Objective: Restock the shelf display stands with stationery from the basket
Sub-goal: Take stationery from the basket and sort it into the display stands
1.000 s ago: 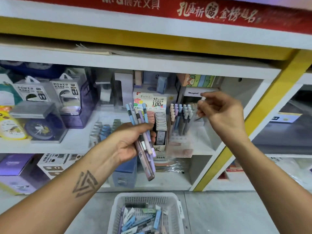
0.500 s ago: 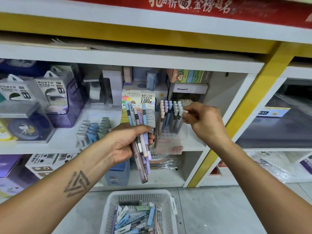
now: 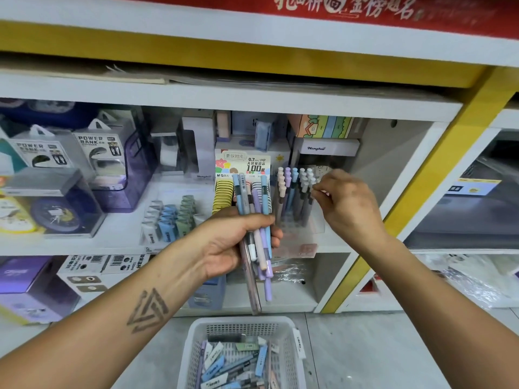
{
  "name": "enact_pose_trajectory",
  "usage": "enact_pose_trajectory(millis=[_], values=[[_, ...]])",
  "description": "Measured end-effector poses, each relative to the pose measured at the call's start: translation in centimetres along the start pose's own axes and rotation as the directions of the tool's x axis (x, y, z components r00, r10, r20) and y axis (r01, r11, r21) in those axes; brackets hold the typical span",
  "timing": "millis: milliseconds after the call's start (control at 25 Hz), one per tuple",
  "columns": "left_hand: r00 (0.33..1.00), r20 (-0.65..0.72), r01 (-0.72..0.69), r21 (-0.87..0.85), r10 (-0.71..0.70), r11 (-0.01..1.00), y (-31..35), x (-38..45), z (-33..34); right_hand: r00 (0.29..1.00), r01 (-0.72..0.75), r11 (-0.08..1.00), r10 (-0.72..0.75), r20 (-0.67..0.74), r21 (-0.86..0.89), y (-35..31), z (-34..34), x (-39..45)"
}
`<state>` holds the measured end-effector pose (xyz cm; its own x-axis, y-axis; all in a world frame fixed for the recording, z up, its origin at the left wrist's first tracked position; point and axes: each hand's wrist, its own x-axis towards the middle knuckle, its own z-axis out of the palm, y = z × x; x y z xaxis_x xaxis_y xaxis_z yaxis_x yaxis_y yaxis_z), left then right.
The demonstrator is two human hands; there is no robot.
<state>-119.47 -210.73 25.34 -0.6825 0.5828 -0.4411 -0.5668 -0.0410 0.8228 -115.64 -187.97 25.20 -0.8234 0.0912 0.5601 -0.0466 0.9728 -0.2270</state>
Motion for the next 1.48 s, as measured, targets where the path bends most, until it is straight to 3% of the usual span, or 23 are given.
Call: enact_pose_trajectory(millis=[40,80,120,160,200,240,360,480,520,600,720,840,960,1120,1280,1480], values=[[1.0,0.012,-0.003,0.013,0.003,1.0,0.0,-0.1,0.0,0.999,-0.01,1.0,0.01,-0.03,0.014,-0.6,0.0,0.2],[1.0,0.024,-0.005,0.029,0.004,1.0,0.0,-0.2,0.1,0.997,-0.077,0.987,0.079,-0.009,0.142,-1.5,-0.1,0.4],[0.999,0.034,-0.008,0.045,0.006,0.999,-0.1,-0.3,0.1,0.979,-0.205,0.906,0.187,0.083,0.371,-2.5,-0.2,0.8],[0.999,0.043,-0.012,0.058,0.009,0.998,-0.1,-0.5,0.3,0.934,-0.355,0.739,0.258,0.246,0.573,-3.6,-0.1,1.0],[0.999,0.054,-0.014,0.068,0.011,0.998,-0.1,-0.6,0.4,0.888,-0.458,0.578,0.269,0.372,0.675,-4.5,0.0,1.1],[0.998,0.068,-0.016,0.073,0.011,0.997,-0.2,-0.7,0.5,0.861,-0.507,0.488,0.257,0.438,0.71,-5.1,0.1,1.1],[0.993,0.115,-0.009,0.069,0.001,0.998,-0.1,-1.1,0.6,0.847,-0.528,0.331,0.269,0.459,0.782,-5.9,0.0,1.2],[0.997,0.062,0.041,-0.002,-0.041,0.999,0.2,-1.1,0.3,0.852,-0.458,0.236,0.392,0.347,0.857,-5.1,-1.3,2.0],[0.998,0.03,0.054,-0.031,-0.053,0.998,0.3,-1.0,0.1,0.858,-0.414,0.267,0.434,0.275,0.87,-4.7,-1.8,2.3],[0.998,-0.001,0.06,-0.056,-0.06,0.997,0.6,-0.9,-0.3,0.891,-0.327,0.425,0.436,0.126,0.844,-3.5,-2.4,2.8],[0.998,-0.009,0.065,-0.053,-0.065,0.996,0.9,-0.9,-0.7,0.962,-0.228,0.78,0.274,0.011,0.583,-2.6,-1.7,2.4],[0.998,-0.008,0.061,-0.05,-0.062,0.997,0.9,-0.8,-0.8,0.997,-0.063,0.944,0.073,-0.02,0.323,-2.2,-0.1,1.8],[0.999,-0.028,0.043,-0.059,-0.045,0.997,0.8,-0.5,-0.9,0.998,0.067,0.979,-0.063,-0.026,0.191,-1.8,0.9,2.1],[0.999,-0.043,-0.004,-0.058,0.001,0.998,0.8,-0.4,-1.2,0.994,0.105,0.969,-0.104,-0.018,0.222,-1.7,1.0,2.3],[0.999,-0.032,-0.042,-0.061,0.04,0.997,0.7,-0.5,-1.3,0.995,-0.093,0.947,0.08,0.056,0.308,-2.0,1.8,2.5],[0.999,-0.002,-0.037,-0.028,0.037,0.999,0.8,-0.8,-1.4,0.993,-0.024,0.997,0.032,0.115,-0.069,-2.6,1.7,2.9]])
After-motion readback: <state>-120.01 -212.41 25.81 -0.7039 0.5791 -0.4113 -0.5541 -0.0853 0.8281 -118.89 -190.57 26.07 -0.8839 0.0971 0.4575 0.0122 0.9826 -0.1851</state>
